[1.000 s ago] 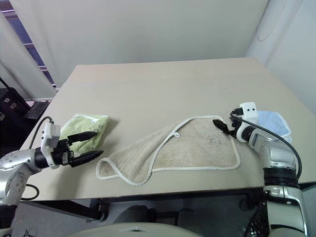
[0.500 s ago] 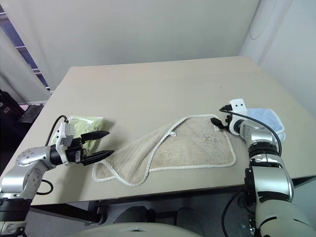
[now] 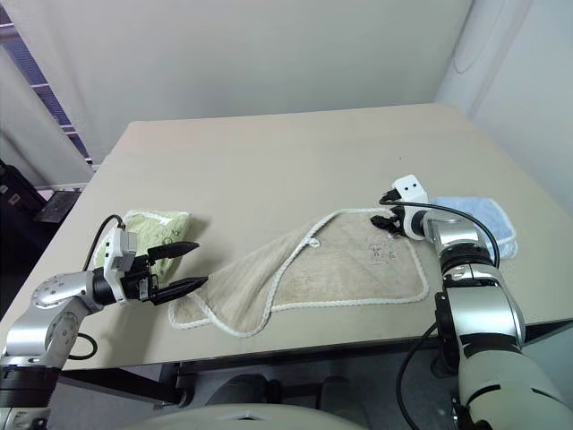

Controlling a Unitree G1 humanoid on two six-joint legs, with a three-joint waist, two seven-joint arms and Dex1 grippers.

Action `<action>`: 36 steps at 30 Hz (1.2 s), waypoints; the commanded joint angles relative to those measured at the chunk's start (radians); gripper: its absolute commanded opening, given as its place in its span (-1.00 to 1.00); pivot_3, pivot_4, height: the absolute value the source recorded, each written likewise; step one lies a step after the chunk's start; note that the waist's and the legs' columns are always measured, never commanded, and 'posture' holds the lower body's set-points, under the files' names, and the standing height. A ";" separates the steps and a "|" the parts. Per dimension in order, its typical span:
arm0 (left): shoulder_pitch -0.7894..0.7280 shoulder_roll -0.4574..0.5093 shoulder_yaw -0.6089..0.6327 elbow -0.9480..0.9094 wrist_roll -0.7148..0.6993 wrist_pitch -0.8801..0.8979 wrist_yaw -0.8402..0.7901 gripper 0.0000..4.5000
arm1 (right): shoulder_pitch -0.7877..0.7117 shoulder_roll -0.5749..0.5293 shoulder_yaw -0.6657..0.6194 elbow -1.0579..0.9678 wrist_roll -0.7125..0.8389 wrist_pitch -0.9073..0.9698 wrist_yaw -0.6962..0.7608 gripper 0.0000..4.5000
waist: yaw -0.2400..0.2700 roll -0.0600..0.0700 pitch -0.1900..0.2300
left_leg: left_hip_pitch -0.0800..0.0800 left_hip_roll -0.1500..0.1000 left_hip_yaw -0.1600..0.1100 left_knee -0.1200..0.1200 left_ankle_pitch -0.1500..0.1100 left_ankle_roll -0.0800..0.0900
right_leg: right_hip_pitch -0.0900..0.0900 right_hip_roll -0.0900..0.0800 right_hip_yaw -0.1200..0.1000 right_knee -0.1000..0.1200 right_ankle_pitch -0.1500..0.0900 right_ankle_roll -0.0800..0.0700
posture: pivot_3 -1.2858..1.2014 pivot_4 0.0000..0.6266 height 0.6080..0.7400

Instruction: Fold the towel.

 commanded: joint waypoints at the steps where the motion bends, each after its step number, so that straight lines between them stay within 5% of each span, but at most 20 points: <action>1: -0.001 0.013 0.017 -0.024 -0.004 -0.021 -0.004 1.00 | -0.013 -0.018 -0.002 0.038 -0.033 0.002 -0.070 -0.01 | 0.004 0.000 0.000 | 0.000 0.000 0.000 0.000 0.000 0.000 | 0.000 0.000 0.000 0.000 0.000 0.000 | 0.03 -1.00 1.00; 7: 0.003 0.035 0.020 -0.035 -0.003 -0.022 -0.019 1.00 | 0.000 -0.028 -0.032 -0.022 -0.016 -0.031 -0.084 -0.98 | 0.004 0.000 0.000 | 0.000 0.000 0.000 0.000 0.000 0.000 | 0.000 0.000 0.000 0.000 0.000 -0.001 | 0.03 -1.00 1.00; 14: -0.067 0.015 -0.039 -0.032 0.000 -0.020 -0.049 1.00 | 0.041 -0.059 -0.097 -0.410 0.056 0.079 -0.064 -0.99 | 0.004 0.005 0.003 | -0.001 0.000 0.000 0.000 0.000 0.000 | -0.002 0.000 0.001 0.000 0.000 -0.001 | 0.03 -1.00 1.00; 22: -0.165 -0.003 -0.100 -0.068 -0.005 -0.002 -0.060 1.00 | -0.001 0.015 -0.164 -0.730 0.094 0.274 -0.236 -0.99 | 0.005 0.006 0.004 | -0.002 0.000 -0.001 -0.001 0.000 0.000 | -0.003 0.001 0.001 0.000 0.000 0.000 | 0.03 -1.00 1.00; 27: -0.231 -0.032 -0.167 -0.126 0.000 0.030 -0.040 1.00 | -0.055 0.077 -0.144 -0.772 0.074 0.313 -0.338 -0.99 | 0.005 0.006 0.004 | -0.002 0.000 0.000 -0.001 0.000 0.000 | -0.003 0.001 0.002 0.000 0.000 0.000 | 0.03 -1.00 1.00; 36: -0.332 -0.061 -0.401 -0.138 0.096 0.161 -0.033 1.00 | -0.200 0.111 -0.192 -0.545 0.065 0.281 -0.537 -0.99 | 0.004 0.006 0.004 | -0.002 -0.001 0.000 -0.002 0.001 -0.001 | -0.003 0.001 0.002 0.000 0.002 0.002 | 0.03 -1.00 1.00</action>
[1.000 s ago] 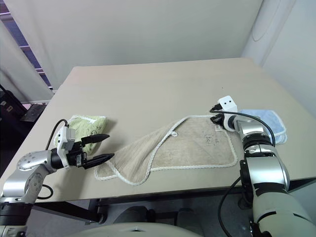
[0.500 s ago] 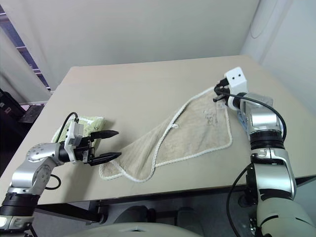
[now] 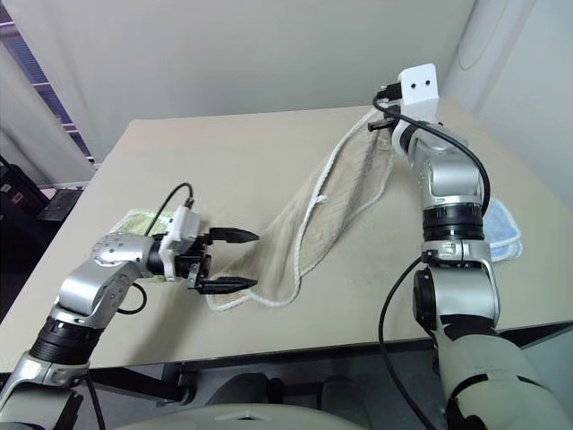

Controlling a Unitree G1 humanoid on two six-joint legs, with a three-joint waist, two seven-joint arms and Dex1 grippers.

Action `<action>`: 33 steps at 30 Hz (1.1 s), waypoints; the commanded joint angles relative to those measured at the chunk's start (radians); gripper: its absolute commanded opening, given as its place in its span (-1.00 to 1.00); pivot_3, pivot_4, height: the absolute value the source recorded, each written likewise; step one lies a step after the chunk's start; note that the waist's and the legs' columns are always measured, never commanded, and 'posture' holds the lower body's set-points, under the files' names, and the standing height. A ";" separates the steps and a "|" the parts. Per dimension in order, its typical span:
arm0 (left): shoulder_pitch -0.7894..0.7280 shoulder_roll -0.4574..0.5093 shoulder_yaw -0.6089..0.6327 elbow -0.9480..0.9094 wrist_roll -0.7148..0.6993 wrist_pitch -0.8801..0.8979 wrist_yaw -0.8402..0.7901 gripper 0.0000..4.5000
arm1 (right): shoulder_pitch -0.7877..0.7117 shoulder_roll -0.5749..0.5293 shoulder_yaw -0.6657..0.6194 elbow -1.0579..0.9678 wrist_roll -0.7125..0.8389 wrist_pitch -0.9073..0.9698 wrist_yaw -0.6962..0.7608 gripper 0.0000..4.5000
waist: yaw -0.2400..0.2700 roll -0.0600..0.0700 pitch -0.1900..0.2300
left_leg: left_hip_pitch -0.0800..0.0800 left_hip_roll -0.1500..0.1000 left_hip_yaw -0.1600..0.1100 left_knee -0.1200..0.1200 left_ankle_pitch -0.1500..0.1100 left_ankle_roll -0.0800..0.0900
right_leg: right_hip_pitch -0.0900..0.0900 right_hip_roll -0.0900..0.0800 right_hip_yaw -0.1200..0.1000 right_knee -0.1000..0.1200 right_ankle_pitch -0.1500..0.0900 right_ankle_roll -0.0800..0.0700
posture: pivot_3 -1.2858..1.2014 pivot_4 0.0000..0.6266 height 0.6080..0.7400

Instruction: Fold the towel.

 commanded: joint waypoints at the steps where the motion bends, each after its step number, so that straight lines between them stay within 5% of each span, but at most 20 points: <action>1: -0.044 -0.024 -0.103 0.004 0.066 0.044 0.011 1.00 | -0.051 -0.007 -0.016 0.061 -0.015 -0.040 -0.050 -0.99 | -0.001 0.000 0.000 | 0.000 0.000 0.000 0.000 0.000 0.000 | 0.000 0.000 0.000 0.000 0.000 0.000 | 0.03 -1.00 1.00; 10: -0.104 -0.177 -0.223 0.217 0.188 0.022 0.068 1.00 | -0.027 -0.002 -0.014 0.054 -0.005 -0.024 -0.072 -0.99 | -0.004 0.000 0.000 | 0.000 0.001 0.000 0.000 0.002 0.002 | 0.000 0.001 0.000 0.001 0.000 0.001 | 0.03 -1.00 1.00; 24: -0.124 -0.147 -0.300 0.282 0.318 0.110 0.077 1.00 | 0.027 -0.026 -0.035 -0.007 -0.004 -0.006 -0.092 -0.99 | -0.004 0.000 0.000 | 0.000 0.001 -0.001 0.001 0.001 0.000 | 0.000 0.001 0.000 0.002 0.000 0.001 | 0.03 -1.00 1.00; 27: -0.128 -0.139 -0.325 0.294 0.358 0.100 0.089 0.73 | 0.037 -0.032 -0.032 -0.023 -0.008 -0.005 -0.090 -1.00 | -0.004 0.000 0.000 | 0.000 0.001 -0.001 0.001 0.001 0.000 | 0.000 0.001 0.000 0.002 0.000 0.001 | 0.03 -1.00 1.00; 33: -0.114 -0.092 -0.381 0.300 0.408 0.063 0.035 -0.19 | 0.044 -0.050 -0.016 -0.061 -0.018 0.006 -0.071 -1.00 | -0.007 0.000 -0.001 | 0.000 0.001 -0.001 0.000 0.002 0.001 | 0.000 0.001 0.000 0.001 0.000 0.001 | 0.03 -1.00 1.00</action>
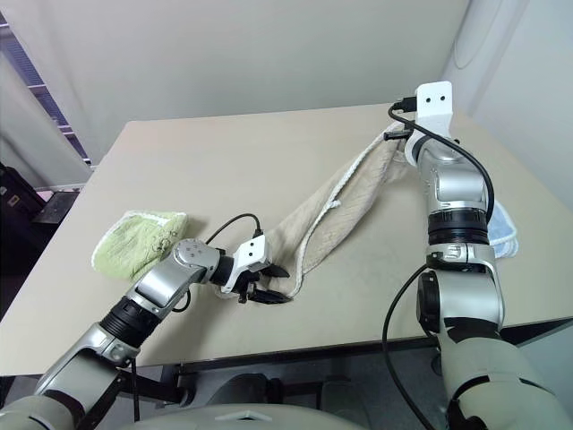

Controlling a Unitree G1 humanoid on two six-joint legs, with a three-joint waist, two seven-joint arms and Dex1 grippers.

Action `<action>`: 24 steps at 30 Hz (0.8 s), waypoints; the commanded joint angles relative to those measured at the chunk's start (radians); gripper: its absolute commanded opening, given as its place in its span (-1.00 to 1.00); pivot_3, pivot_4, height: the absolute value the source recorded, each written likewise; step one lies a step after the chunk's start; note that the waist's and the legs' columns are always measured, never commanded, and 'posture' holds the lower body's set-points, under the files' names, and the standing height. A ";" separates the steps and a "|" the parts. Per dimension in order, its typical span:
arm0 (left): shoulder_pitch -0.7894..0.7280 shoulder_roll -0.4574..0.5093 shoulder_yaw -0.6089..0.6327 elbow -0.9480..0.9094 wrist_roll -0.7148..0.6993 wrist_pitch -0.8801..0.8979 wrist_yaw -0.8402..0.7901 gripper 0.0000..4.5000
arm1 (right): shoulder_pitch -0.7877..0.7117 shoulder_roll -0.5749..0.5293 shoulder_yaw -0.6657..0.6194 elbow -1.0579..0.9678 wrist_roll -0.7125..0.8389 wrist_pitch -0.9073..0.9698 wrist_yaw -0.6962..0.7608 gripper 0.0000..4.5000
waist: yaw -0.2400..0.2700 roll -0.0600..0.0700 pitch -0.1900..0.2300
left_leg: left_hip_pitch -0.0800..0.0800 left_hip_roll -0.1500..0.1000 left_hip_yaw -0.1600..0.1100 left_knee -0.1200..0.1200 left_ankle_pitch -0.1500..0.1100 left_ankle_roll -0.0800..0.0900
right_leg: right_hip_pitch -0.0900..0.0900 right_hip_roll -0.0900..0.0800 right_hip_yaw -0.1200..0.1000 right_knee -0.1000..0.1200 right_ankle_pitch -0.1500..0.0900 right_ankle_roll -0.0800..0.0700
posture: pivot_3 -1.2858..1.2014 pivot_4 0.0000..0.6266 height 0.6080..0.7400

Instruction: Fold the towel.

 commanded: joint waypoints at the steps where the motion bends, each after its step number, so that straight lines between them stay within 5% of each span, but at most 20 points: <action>1: 0.040 0.038 -0.070 0.036 0.056 -0.010 -0.046 -0.34 | -0.009 -0.031 0.005 -0.070 -0.013 -0.002 0.011 -1.00 | 0.001 0.000 0.000 | 0.000 0.000 0.000 0.000 0.000 0.000 | 0.000 0.000 0.000 0.000 0.000 0.000 | 0.03 -1.00 1.00; 5: 0.043 0.041 -0.078 0.053 0.079 -0.061 -0.054 -0.97 | 0.001 -0.036 0.001 -0.082 -0.015 0.009 0.012 -1.00 | 0.002 0.000 0.000 | 0.000 0.000 0.000 0.000 -0.001 -0.001 | 0.000 0.000 0.000 0.000 0.000 0.000 | 0.03 -1.00 1.00; 13: 0.006 0.007 0.056 0.056 -0.038 -0.041 -0.073 -0.99 | 0.020 -0.035 0.000 -0.100 -0.018 0.014 0.011 -1.00 | 0.003 0.000 0.000 | 0.001 0.000 -0.001 0.001 0.000 0.000 | 0.001 0.000 0.000 0.000 0.000 0.000 | 0.03 -1.00 1.00; 18: -0.030 0.067 0.214 -0.031 -0.224 0.159 -0.124 -0.99 | 0.028 -0.046 -0.006 -0.094 -0.020 0.012 0.010 -1.00 | 0.001 -0.001 0.001 | -0.001 0.000 -0.001 0.001 0.000 0.001 | 0.000 0.000 0.000 0.000 0.000 0.000 | 0.03 -1.00 1.00; 24: -0.166 0.111 0.500 0.139 -0.377 0.263 -0.053 -0.99 | 0.064 -0.076 -0.049 -0.128 -0.001 -0.008 0.004 -1.00 | 0.006 -0.002 0.002 | -0.001 -0.001 -0.002 0.002 0.000 0.001 | -0.001 0.000 -0.001 0.000 0.000 0.000 | 0.03 -1.00 1.00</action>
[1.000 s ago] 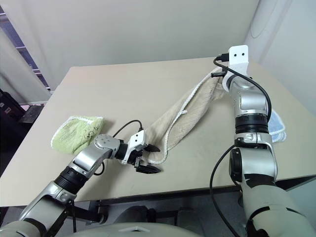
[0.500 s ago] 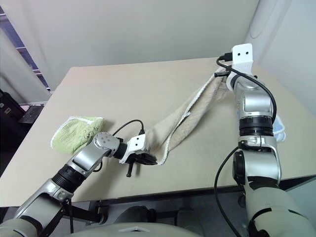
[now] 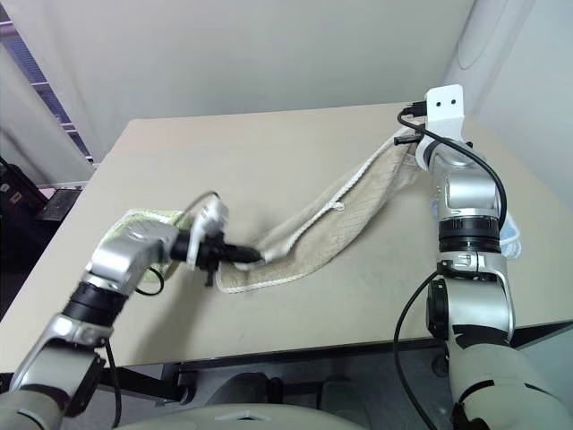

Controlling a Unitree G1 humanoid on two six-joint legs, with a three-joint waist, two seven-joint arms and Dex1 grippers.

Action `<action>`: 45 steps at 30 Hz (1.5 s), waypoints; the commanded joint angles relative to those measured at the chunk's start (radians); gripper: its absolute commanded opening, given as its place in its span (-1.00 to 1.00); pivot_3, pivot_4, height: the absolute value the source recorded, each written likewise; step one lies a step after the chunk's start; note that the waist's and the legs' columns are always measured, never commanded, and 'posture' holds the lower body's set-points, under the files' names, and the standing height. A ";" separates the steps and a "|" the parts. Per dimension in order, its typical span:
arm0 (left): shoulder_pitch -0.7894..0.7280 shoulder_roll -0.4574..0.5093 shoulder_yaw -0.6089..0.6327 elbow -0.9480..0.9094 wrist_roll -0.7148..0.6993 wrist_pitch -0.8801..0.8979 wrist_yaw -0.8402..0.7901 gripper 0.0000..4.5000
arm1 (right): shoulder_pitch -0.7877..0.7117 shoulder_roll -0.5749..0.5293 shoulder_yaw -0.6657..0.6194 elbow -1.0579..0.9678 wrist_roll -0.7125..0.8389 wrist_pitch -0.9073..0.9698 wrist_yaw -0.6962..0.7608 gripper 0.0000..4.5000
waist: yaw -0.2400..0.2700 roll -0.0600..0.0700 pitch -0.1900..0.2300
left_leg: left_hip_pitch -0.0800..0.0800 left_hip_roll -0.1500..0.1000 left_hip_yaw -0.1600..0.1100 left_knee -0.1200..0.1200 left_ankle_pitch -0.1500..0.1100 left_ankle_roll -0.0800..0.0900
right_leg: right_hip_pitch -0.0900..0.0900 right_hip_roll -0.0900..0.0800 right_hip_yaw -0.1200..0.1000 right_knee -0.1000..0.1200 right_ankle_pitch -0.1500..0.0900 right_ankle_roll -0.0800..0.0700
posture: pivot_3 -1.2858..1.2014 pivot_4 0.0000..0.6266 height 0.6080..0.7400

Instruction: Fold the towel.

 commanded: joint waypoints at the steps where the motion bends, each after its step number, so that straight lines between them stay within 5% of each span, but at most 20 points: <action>1: -0.086 0.013 0.134 0.112 -0.049 0.000 0.056 -0.99 | -0.002 -0.034 -0.053 -0.062 0.014 -0.035 -0.012 -1.00 | 0.002 0.000 0.000 | 0.000 0.000 0.000 0.000 0.000 0.000 | 0.000 0.000 0.000 0.000 0.000 0.000 | 0.03 -1.00 1.00; 12: -0.603 -0.164 0.353 0.935 0.039 -0.416 0.469 -0.99 | -0.088 -0.049 -0.125 0.207 0.031 -0.316 -0.053 -1.00 | 0.001 -0.008 0.003 | 0.000 -0.001 0.000 0.002 0.000 0.000 | 0.001 0.000 0.000 0.000 0.002 0.004 | 0.03 -1.00 1.00; 17: -0.731 -0.203 0.424 1.080 0.041 -0.570 0.591 -0.99 | -0.224 -0.042 -0.143 0.499 0.050 -0.548 -0.061 -1.00 | -0.007 -0.010 0.005 | -0.002 0.000 0.001 -0.001 0.001 -0.001 | 0.000 0.000 0.001 0.001 0.002 0.004 | 0.03 -1.00 1.00; 20: -0.729 -0.195 0.416 1.094 0.068 -0.575 0.508 -0.99 | -0.257 -0.046 -0.123 0.561 0.042 -0.610 -0.022 -1.00 | -0.007 -0.010 0.005 | -0.002 0.000 0.001 -0.003 0.002 -0.002 | -0.001 0.001 0.001 0.001 0.002 0.004 | 0.03 -1.00 1.00; 25: -0.636 -0.142 0.360 1.035 0.113 -0.526 0.254 -0.99 | -0.107 -0.046 -0.105 0.346 0.092 -0.538 0.147 -1.00 | -0.007 -0.011 0.005 | -0.003 0.000 0.001 -0.002 0.004 -0.006 | -0.001 0.001 0.001 0.000 0.002 0.004 | 0.03 -1.00 1.00; 29: -0.525 -0.072 0.348 0.933 0.106 -0.434 0.127 -0.99 | 0.141 -0.052 -0.129 -0.027 0.181 -0.377 0.220 -1.00 | -0.005 -0.011 0.005 | -0.004 0.000 0.000 -0.001 0.003 -0.005 | -0.001 0.001 0.001 0.001 0.002 0.004 | 0.03 -1.00 1.00; 35: -0.254 0.034 0.326 0.500 0.025 -0.174 -0.016 -0.99 | 0.431 -0.121 -0.240 -0.505 0.376 -0.077 0.287 -1.00 | -0.003 -0.010 0.005 | -0.019 0.000 0.000 0.008 0.005 -0.007 | -0.019 0.001 0.002 0.017 0.002 0.004 | 0.03 -1.00 1.00; 45: 0.189 0.246 0.247 0.013 -0.020 -0.019 -0.157 -0.99 | 0.907 -0.257 -0.471 -0.780 0.618 0.144 0.545 -1.00 | 0.001 -0.010 0.004 | -0.011 0.001 -0.001 0.009 0.001 -0.006 | -0.008 0.000 0.002 0.014 -0.001 -0.004 | 0.03 -1.00 1.00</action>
